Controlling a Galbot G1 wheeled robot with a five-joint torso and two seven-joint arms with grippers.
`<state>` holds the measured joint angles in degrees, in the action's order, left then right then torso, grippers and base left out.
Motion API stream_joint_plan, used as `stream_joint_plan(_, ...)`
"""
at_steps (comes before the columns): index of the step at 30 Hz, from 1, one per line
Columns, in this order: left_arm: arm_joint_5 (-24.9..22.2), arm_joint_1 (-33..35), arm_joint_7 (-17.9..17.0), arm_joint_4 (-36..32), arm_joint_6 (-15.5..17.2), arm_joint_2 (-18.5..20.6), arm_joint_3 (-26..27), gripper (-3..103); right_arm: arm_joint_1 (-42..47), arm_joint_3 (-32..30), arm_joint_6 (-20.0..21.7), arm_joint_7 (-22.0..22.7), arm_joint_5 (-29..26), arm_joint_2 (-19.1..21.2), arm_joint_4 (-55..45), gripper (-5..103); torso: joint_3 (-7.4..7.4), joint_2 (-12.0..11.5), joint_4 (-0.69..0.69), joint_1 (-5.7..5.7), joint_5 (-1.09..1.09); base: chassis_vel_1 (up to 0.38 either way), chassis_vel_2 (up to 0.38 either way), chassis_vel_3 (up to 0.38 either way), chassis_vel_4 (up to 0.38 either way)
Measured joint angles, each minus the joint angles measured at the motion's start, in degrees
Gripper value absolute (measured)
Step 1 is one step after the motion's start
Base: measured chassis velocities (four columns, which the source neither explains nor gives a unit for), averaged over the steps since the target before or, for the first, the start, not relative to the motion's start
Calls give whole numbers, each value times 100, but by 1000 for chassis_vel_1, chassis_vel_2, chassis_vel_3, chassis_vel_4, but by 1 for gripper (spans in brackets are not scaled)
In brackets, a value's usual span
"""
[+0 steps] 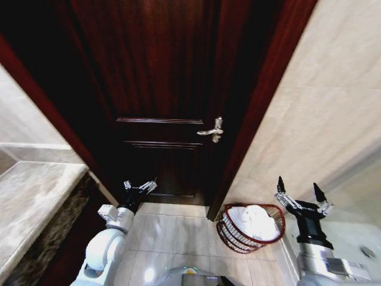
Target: Discard the used towel into the hamper.
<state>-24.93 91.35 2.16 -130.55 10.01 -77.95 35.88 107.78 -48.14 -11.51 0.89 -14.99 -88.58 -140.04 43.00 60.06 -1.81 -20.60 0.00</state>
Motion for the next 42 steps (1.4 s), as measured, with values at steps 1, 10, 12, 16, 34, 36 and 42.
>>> stream_joint_plan(1, 0, 0, 0, 0, 0, 0, 0, 100, 0, 0, 0, 0, 0, 0, 0, 100, 0, 0, 0, 0, 0, 78, 54, 61, 68)
stream_joint_plan(10, 0, -2, 0, 0, 0, 0, -1, 100, 0, -1, 0, 0, 0, 0, 0, 100, -1, -3, 3, 1, 0, 0, 0, 0, 0)
stream_joint_plan(12, 0, -2, 0, 0, 0, 0, 0, 100, 0, -2, 0, 0, 0, 0, 0, 100, -1, -3, 3, 2, 1, 0, 0, 0, 0)
stream_joint_plan(16, 0, -2, 0, 0, 0, 0, -1, 100, 0, -2, 0, 1, 0, 1, 0, 100, -1, -3, 2, 1, 1, 35, 19, -28, -36)
stream_joint_plan(34, 0, -1, 0, 0, 0, 0, 0, 100, 0, -1, 0, 1, 0, 1, 0, 100, 0, -1, 3, 1, 1, 69, 53, -61, -62)
stream_joint_plan(36, 0, -2, 0, 0, 0, -1, -1, 100, 0, -2, 0, 1, 0, 1, 0, 100, 0, -1, 3, 0, 1, -12, -30, 23, 17)
stream_joint_plan(42, 0, -1, 0, 0, 0, -1, -1, 100, 0, -2, 0, 1, 0, 1, 0, 100, 0, 0, 2, 0, 1, 0, 0, 0, 0)
